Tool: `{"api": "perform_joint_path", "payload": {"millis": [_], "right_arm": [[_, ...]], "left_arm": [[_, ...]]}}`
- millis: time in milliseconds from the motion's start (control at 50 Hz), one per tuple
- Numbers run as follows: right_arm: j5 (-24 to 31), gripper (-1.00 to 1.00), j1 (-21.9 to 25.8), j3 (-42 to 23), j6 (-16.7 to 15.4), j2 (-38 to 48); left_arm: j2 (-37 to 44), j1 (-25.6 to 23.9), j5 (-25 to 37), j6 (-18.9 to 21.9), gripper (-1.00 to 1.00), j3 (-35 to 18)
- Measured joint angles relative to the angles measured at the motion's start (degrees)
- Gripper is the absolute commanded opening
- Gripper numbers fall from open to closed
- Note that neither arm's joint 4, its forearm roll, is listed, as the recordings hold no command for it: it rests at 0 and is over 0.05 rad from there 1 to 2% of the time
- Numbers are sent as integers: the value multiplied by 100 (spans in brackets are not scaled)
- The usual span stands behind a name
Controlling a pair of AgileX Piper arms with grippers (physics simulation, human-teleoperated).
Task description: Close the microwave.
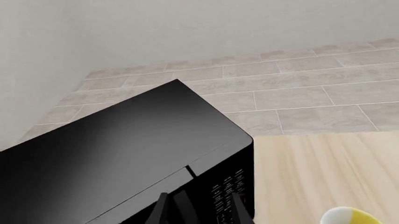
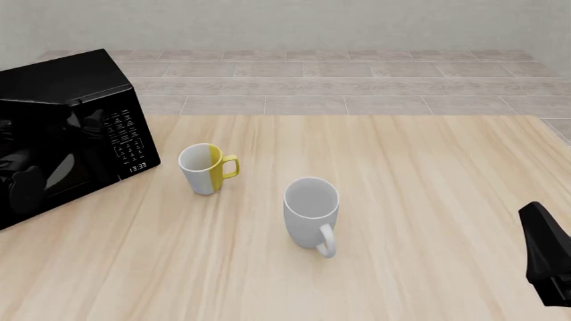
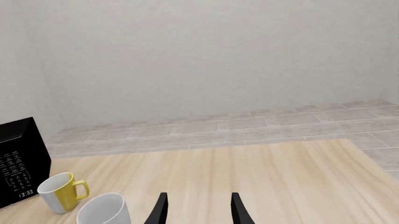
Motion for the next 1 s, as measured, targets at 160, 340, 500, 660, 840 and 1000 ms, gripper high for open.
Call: {"api": "perform_joint_path", "payload": {"millis": [160, 340, 500, 660, 840, 1000], "right_arm": [[-17, 100, 2, 24, 0, 0], [-18, 100, 7, 28, -20, 0], [-14, 100, 19, 15, -31, 0], [-8, 100, 29, -2, -40, 0], [4, 100, 21, -27, -43, 0], [14, 100, 3, -43, -47, 0]], "left_arm": [[-596, 73, 45, 150, 100, 528], [-1464, -12, 242, 189, 100, 1044], [-2323, -155, 592, 175, 100, 1376], [-3209, -339, 1076, 145, 100, 1609], [-4256, -572, 1794, 98, 100, 1772], [-5193, -752, 2539, 58, 100, 1819]]}}
